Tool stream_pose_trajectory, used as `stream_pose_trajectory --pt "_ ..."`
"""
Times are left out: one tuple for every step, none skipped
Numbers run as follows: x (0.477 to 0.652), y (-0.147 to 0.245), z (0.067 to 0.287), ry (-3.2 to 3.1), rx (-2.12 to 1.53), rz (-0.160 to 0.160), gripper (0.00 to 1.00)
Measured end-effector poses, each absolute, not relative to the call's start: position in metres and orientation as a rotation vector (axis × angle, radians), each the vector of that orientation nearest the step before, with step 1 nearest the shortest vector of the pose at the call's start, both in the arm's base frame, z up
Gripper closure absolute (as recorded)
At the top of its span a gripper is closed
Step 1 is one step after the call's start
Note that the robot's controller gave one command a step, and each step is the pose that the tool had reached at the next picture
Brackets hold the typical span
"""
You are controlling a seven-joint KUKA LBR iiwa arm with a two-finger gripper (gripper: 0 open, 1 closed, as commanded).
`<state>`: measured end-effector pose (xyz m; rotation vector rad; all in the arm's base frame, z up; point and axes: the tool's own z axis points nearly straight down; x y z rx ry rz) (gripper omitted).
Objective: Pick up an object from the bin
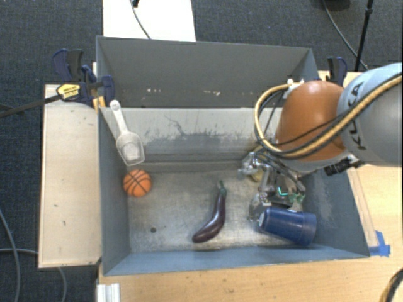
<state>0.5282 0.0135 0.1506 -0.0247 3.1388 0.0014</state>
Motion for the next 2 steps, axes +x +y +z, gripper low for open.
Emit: stream_pose_trajectory --pt "0.509 0.039 0.156 3.131 -0.234 -0.003 0.00" --pt "0.507 0.095 0.073 3.109 -0.455 0.003 1.00"
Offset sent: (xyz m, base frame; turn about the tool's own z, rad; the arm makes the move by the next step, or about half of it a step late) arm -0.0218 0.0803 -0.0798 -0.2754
